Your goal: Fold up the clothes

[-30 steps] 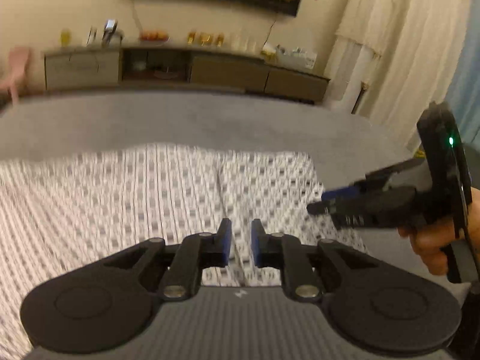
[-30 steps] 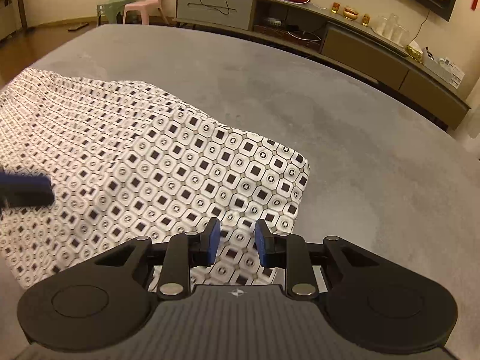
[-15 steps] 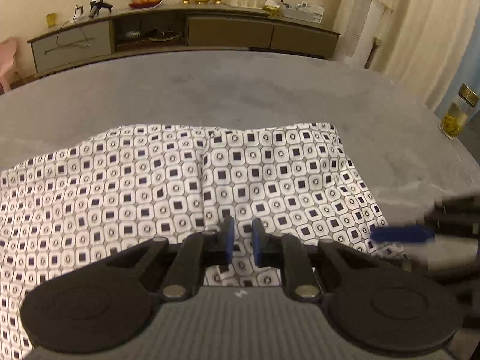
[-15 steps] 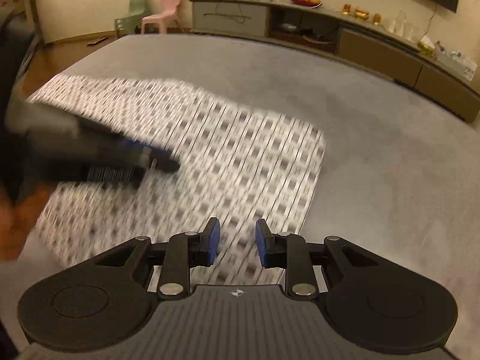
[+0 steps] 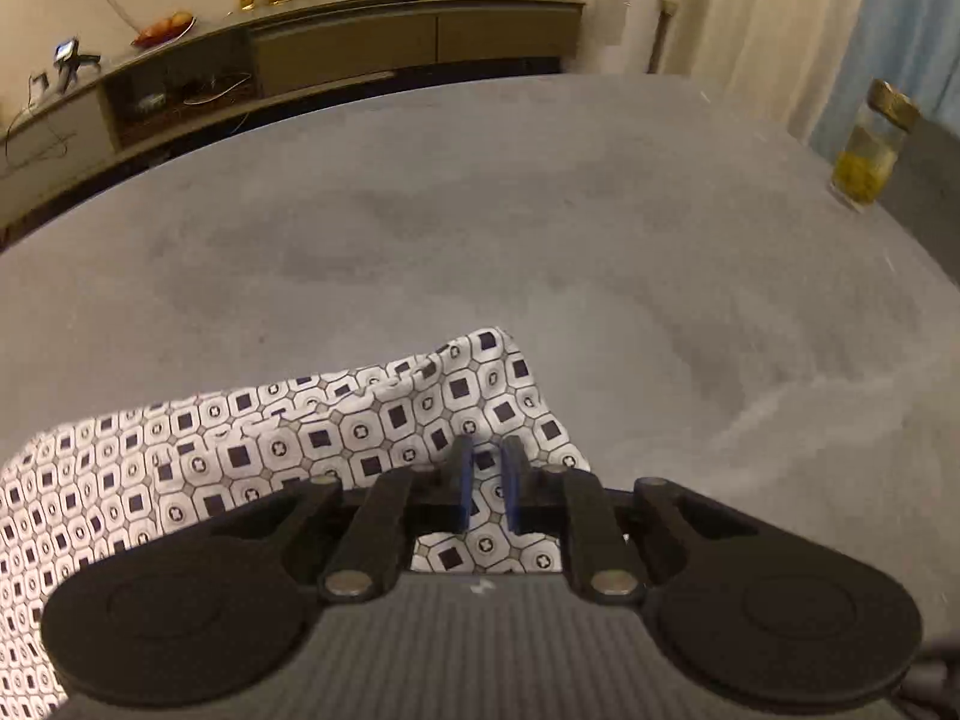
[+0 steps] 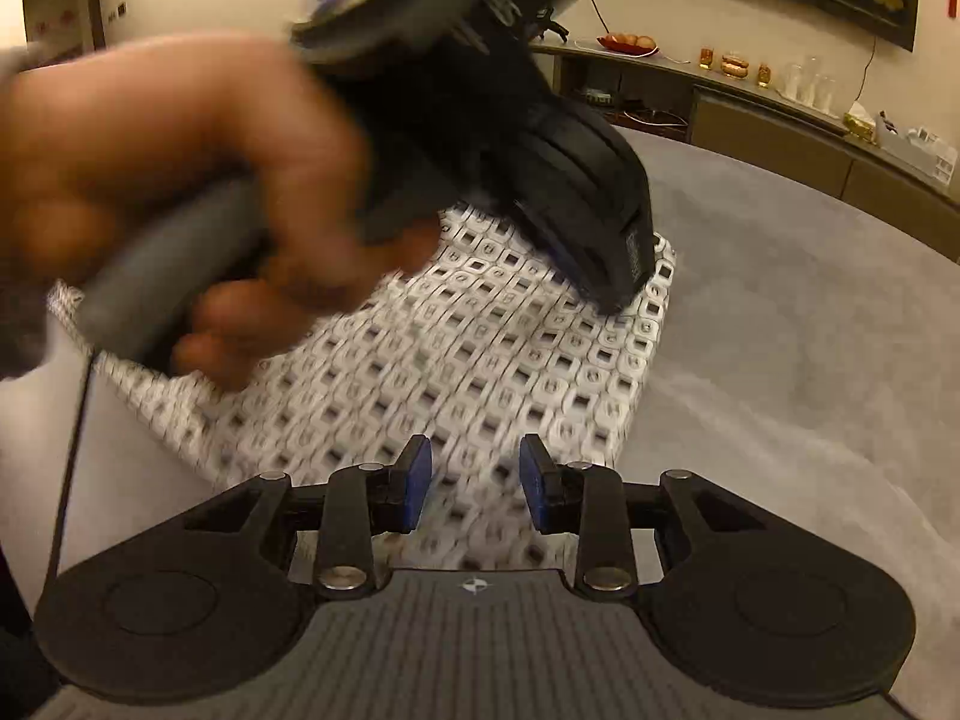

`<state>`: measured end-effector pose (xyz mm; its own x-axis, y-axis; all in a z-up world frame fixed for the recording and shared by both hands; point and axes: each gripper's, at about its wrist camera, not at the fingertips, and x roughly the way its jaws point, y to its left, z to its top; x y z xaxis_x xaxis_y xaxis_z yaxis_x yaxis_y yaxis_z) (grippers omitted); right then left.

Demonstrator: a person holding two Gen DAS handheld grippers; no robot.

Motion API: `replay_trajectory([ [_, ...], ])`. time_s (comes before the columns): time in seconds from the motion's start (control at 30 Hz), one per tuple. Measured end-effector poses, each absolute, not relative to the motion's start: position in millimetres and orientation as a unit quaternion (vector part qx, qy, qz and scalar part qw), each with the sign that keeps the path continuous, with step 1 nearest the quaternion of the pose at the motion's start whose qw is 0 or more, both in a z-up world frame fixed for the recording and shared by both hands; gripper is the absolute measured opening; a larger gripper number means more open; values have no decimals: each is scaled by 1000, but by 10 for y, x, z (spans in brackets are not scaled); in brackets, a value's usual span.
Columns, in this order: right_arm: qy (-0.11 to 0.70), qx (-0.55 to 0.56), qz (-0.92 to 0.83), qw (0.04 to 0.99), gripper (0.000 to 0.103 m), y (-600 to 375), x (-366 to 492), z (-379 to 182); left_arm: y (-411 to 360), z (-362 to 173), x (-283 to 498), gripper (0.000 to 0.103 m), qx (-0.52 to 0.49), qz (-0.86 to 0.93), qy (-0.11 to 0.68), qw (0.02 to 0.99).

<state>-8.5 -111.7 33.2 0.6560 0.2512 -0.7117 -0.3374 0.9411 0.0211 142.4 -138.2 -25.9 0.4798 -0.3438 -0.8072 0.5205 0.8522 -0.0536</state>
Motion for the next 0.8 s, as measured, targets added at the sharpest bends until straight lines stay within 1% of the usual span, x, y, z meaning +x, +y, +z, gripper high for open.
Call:
replay_trajectory([
  [0.1, 380, -42, 174, 908, 36, -1146, -301, 317, -1349, -276, 1440, 11, 89, -251, 444, 855],
  [0.2, 369, -13, 183, 911, 35, -1237, -401, 369, -1148, -149, 1330, 11, 75, -243, 437, 863],
  [0.27, 355, 24, 182, 917, 36, -1380, -416, 459, -910, -50, 1151, 19, 60, -243, 422, 871],
  [0.33, 333, 55, 162, 927, 48, -1566, -385, 567, -619, 39, 915, 18, 44, -244, 406, 880],
  [0.37, 329, 70, 153, 929, 50, -1654, -345, 594, -492, 16, 806, 18, 42, -239, 407, 881],
  [0.5, 374, 104, 131, 912, 50, -1771, -25, 393, -151, -233, 504, 17, 49, -214, 428, 877],
  [0.6, 386, 100, 130, 908, 50, -1654, 61, 314, -14, -319, 425, 18, 38, -208, 424, 881],
  [0.67, 382, 69, 116, 914, 38, -1531, 77, 294, 6, -331, 442, 18, 29, -205, 421, 883],
  [0.73, 376, 23, 98, 921, 15, -1431, 124, 278, -57, -328, 495, 18, 28, -207, 417, 885],
  [0.8, 369, -29, 80, 926, 13, -1395, 203, 258, -191, -350, 589, 18, 23, -218, 412, 885],
])
